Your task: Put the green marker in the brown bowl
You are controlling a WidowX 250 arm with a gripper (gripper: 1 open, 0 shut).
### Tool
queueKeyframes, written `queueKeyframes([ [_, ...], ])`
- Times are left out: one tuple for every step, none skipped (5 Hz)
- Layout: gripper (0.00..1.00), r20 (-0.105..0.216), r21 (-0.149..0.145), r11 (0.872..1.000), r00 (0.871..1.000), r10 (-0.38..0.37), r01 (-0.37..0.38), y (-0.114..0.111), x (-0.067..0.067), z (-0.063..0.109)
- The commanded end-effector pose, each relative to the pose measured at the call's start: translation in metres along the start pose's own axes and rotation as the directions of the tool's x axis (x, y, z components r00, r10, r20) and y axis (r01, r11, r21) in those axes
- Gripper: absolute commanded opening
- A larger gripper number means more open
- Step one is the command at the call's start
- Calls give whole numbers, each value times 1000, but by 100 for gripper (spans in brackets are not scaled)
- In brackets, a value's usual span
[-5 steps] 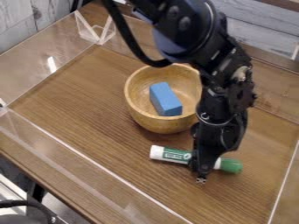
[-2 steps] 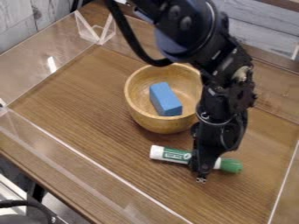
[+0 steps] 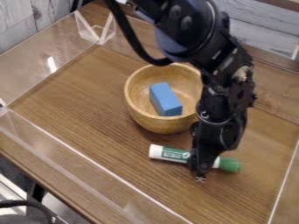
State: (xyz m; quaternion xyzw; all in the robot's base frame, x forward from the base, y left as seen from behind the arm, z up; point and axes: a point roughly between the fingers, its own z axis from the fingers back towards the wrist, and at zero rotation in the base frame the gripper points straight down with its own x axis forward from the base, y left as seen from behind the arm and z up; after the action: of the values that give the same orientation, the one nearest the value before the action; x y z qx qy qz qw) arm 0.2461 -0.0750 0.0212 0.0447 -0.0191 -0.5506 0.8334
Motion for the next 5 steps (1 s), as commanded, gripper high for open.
queueKeyframes([
  [0,27,44,999,1000,8,-9,11,4,13],
  [0,22,46,999,1000,12,-13,12,3,15],
  [0,19,48,999,1000,17,-18,12,2,16],
  [0,16,51,998,1000,21,-22,13,1,17],
  [0,15,54,998,1000,24,-25,14,0,18],
])
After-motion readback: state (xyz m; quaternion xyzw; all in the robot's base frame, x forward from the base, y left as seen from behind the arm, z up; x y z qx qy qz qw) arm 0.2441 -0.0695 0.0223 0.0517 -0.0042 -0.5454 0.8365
